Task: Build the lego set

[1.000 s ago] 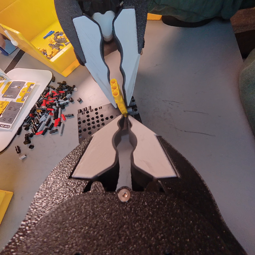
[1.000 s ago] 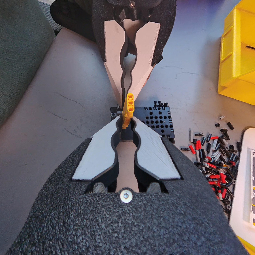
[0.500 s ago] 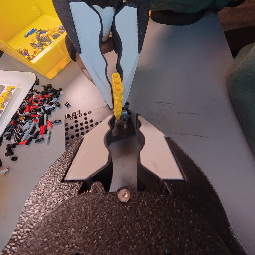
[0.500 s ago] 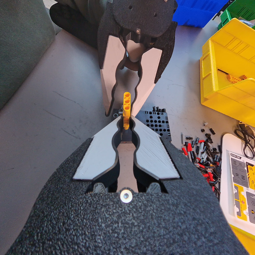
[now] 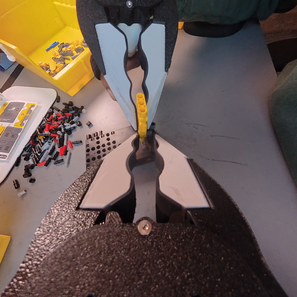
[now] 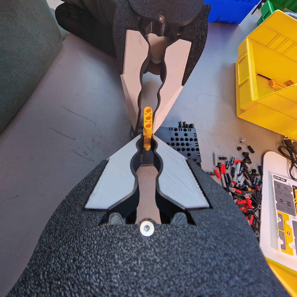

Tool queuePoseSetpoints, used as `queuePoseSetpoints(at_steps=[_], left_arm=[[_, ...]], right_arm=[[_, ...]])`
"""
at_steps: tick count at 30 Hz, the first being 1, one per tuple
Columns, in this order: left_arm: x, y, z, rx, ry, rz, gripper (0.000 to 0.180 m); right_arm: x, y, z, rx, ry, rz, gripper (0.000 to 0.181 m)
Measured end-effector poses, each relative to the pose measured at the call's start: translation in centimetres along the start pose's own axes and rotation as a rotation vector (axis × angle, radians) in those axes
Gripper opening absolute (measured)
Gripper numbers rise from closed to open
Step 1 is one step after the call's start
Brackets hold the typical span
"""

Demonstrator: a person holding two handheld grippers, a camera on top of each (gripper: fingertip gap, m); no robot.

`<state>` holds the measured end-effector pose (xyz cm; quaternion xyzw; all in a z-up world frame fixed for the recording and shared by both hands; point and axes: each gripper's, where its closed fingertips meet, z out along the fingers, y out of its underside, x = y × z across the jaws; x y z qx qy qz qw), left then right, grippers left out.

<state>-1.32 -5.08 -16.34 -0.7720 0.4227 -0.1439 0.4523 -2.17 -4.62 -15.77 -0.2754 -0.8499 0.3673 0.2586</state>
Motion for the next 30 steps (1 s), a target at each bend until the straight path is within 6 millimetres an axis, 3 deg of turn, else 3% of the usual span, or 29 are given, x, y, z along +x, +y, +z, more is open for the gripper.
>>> queuePoseSetpoints(at_steps=[18,26,30], left_arm=[[-0.1,0.2,-0.1,-0.020,-0.014,0.003,0.015],[0.1,1.8,0.3,-0.083,-0.004,0.008,0.046],[-0.4,2.4,0.8,-0.120,-0.045,0.053,0.040]], right_arm=[[-0.3,0.4,0.3,-0.233,-0.239,0.094,0.010],[0.0,0.6,0.5,-0.216,-0.254,0.134,0.007],[0.1,0.6,0.6,-0.221,-0.209,0.120,0.006]])
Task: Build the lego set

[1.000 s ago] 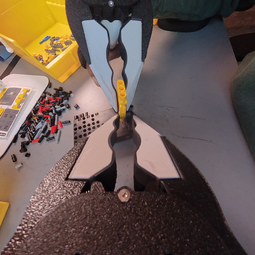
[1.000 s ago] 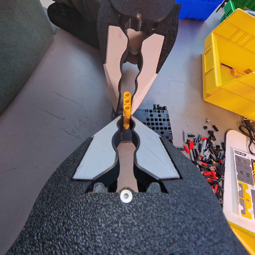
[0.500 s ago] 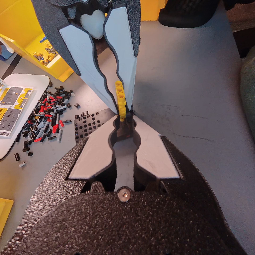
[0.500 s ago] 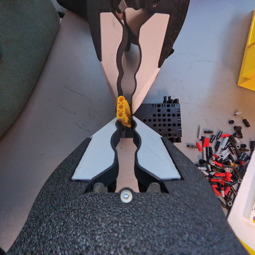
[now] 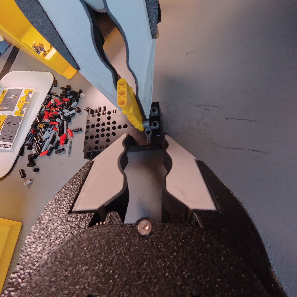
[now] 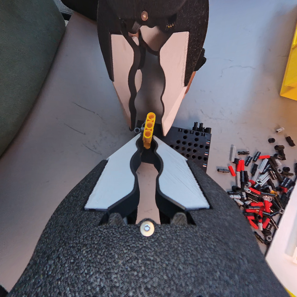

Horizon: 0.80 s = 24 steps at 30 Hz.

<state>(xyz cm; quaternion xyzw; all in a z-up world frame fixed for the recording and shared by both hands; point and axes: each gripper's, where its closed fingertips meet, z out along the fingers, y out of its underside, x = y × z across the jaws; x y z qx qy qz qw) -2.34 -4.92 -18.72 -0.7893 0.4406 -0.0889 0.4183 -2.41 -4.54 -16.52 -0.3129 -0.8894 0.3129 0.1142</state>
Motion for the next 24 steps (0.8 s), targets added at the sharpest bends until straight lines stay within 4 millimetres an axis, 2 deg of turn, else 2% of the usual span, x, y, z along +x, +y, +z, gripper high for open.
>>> queuePoseSetpoints(at_steps=[11,17,24], left_arm=[[-0.11,-0.14,0.04,0.014,-0.005,-0.023,0.038],[-0.06,-0.10,0.07,0.010,-0.008,-0.024,0.036],[0.09,-0.22,0.13,0.013,-0.009,-0.009,0.031]], right_arm=[[-0.19,-0.04,-0.15,0.010,0.177,-0.064,0.007],[-0.12,0.29,-0.33,0.065,0.196,-0.032,0.007],[0.01,0.53,-0.41,0.031,0.163,-0.057,0.007]])
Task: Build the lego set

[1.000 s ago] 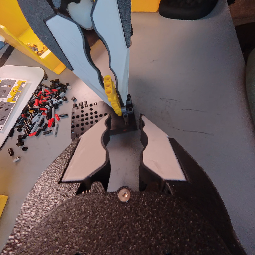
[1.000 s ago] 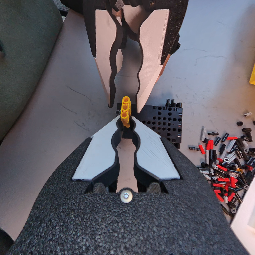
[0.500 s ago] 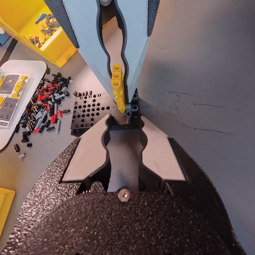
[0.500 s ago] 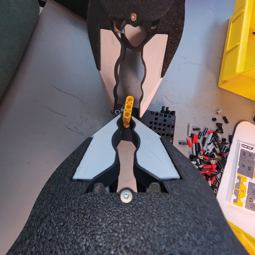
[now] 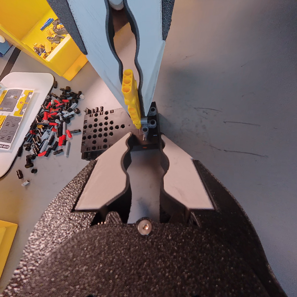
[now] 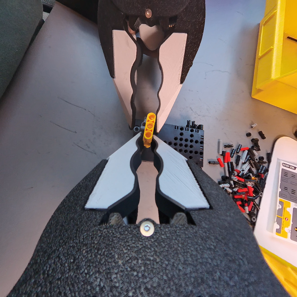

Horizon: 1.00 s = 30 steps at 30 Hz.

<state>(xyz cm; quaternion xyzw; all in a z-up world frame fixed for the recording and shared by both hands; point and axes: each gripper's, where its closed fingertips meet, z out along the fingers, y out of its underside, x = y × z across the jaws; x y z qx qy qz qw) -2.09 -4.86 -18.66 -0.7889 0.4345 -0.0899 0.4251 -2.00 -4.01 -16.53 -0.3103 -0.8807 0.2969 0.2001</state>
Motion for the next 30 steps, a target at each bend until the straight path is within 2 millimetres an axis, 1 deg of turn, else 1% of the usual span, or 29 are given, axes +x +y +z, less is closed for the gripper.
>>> queuePoseSetpoints(at_steps=[5,12,16,22,26,30], left_arm=[[0.05,-0.02,-0.03,0.006,0.008,-0.004,0.030],[0.16,-0.08,-0.04,0.012,0.012,-0.007,0.026],[0.30,-0.29,-0.13,0.024,0.023,-0.022,0.025],[0.32,-0.36,-0.14,0.026,0.025,-0.034,0.024],[0.14,-0.33,-0.08,0.037,0.034,-0.060,0.024],[0.05,-0.32,0.01,0.034,0.025,-0.049,0.024]], right_arm=[[0.01,0.05,0.07,-0.050,-0.030,-0.038,0.007],[0.00,0.31,0.19,-0.096,-0.009,-0.078,0.007],[-0.17,0.57,0.29,-0.119,-0.007,-0.072,0.007],[-0.13,0.55,0.33,-0.077,0.011,-0.044,0.007],[0.13,0.35,0.34,-0.034,0.008,0.013,0.008],[0.68,0.24,-0.28,-0.022,0.014,0.031,0.017]])
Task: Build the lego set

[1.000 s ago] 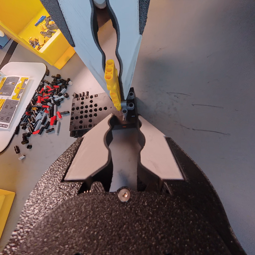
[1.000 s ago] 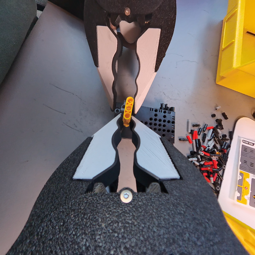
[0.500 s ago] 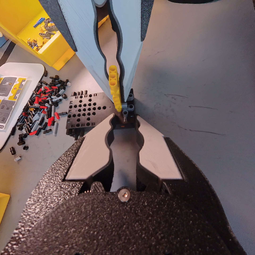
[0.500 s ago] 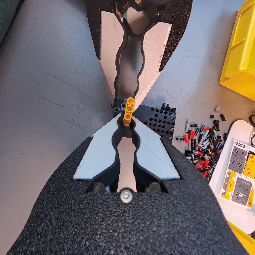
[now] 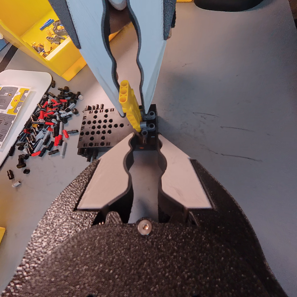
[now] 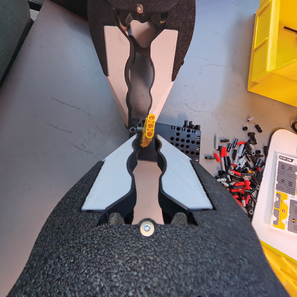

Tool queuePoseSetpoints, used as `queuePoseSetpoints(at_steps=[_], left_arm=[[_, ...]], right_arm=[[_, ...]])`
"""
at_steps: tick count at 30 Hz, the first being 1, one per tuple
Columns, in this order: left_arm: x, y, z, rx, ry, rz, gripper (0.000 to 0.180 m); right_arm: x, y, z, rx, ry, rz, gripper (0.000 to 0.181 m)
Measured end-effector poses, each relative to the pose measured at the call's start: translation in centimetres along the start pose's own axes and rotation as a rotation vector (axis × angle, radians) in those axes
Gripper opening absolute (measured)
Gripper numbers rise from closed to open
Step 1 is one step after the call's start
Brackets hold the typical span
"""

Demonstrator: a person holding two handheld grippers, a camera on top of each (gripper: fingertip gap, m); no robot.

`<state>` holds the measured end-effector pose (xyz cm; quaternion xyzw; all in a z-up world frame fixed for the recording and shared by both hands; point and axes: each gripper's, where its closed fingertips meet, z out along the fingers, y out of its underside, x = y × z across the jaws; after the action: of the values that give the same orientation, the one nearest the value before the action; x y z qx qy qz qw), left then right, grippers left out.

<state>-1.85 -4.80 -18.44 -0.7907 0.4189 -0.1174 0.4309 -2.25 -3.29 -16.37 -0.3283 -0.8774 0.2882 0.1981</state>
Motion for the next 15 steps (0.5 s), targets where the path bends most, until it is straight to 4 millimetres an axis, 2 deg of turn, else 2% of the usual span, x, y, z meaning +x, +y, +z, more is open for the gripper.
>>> queuePoseSetpoints(at_steps=[3,7,15], left_arm=[[0.0,0.0,0.0,-0.001,-0.005,0.004,0.024],[0.0,0.0,0.0,-0.001,-0.008,0.004,0.024],[0.0,-0.1,0.1,-0.002,-0.014,0.006,0.024]], right_arm=[[-0.6,0.4,-0.6,-0.038,-0.026,-0.009,0.021],[-1.0,1.2,-0.2,-0.065,-0.037,0.028,0.019],[-1.0,0.8,-0.4,-0.053,-0.086,0.114,0.014]])
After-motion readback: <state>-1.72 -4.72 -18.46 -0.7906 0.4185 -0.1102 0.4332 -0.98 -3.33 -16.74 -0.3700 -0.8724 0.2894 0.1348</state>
